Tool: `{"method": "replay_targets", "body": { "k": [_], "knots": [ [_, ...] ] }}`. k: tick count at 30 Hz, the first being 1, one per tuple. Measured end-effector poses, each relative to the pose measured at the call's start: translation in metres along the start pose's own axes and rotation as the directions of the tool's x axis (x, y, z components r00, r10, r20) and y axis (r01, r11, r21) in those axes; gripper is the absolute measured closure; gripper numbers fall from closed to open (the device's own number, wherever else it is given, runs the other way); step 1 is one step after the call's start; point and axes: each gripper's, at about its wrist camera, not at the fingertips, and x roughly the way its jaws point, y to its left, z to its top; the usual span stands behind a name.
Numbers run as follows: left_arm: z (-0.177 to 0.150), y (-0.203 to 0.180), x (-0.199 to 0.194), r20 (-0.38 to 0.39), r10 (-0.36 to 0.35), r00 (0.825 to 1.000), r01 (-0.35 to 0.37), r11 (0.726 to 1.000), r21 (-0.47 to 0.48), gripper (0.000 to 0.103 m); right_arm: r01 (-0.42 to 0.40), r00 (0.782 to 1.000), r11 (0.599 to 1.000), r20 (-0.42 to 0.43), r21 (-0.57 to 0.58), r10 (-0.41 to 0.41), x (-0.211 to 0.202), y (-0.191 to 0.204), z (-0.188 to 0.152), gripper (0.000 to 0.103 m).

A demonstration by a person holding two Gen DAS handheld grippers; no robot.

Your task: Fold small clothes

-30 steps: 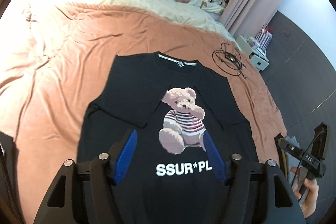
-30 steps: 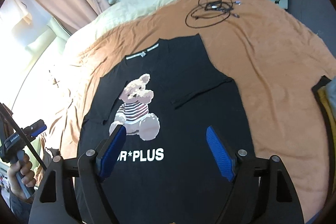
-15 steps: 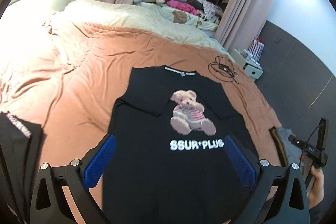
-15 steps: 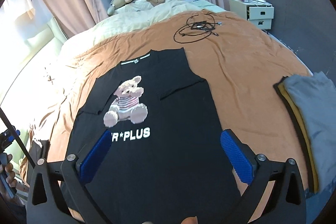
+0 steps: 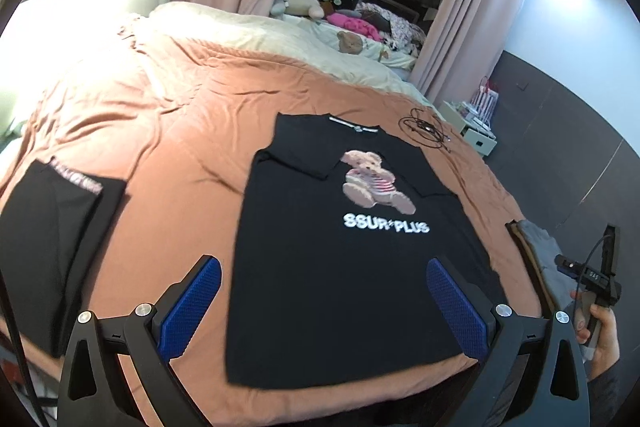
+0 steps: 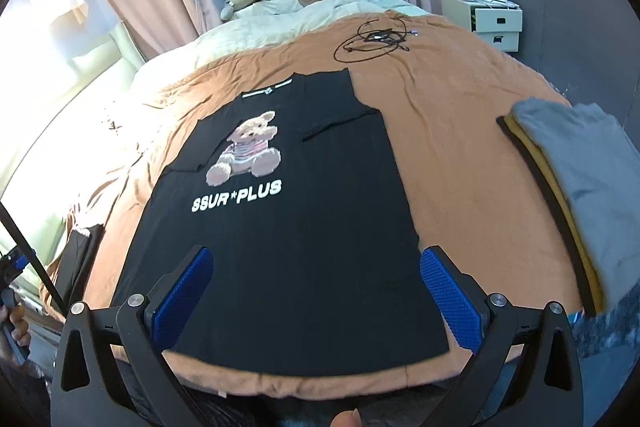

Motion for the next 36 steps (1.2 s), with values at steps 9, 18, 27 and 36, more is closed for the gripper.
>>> {"method": "replay_targets", "body": {
  "k": [9,18,27,36],
  "knots": [
    [-0.065,0.027,-0.015,-0.011,-0.007,1.0,0.006,1.0,-0.023,0.001,-0.011,1.0,0.999,-0.004,0.036,0.011,-0.025,-0.03,-0.049,0.0],
    [-0.111,0.059,-0.019,-0.033,-0.042,0.999,0.037,0.992,-0.124,0.018,-0.012,1.0,0.998,0.001,0.054,0.012,-0.05,-0.04,-0.087,0.002],
    [-0.143,0.084,-0.003,-0.079,-0.066,0.995,0.049,0.979,-0.199,0.036,-0.07,0.996,0.988,-0.037,0.135,0.076,-0.025,-0.064,-0.114,0.034],
    [-0.152,0.094,0.022,-0.115,-0.104,0.988,0.071,0.963,-0.26,0.036,-0.143,0.988,0.95,-0.011,0.277,0.152,0.0,-0.101,-0.115,0.036]
  ]
}}
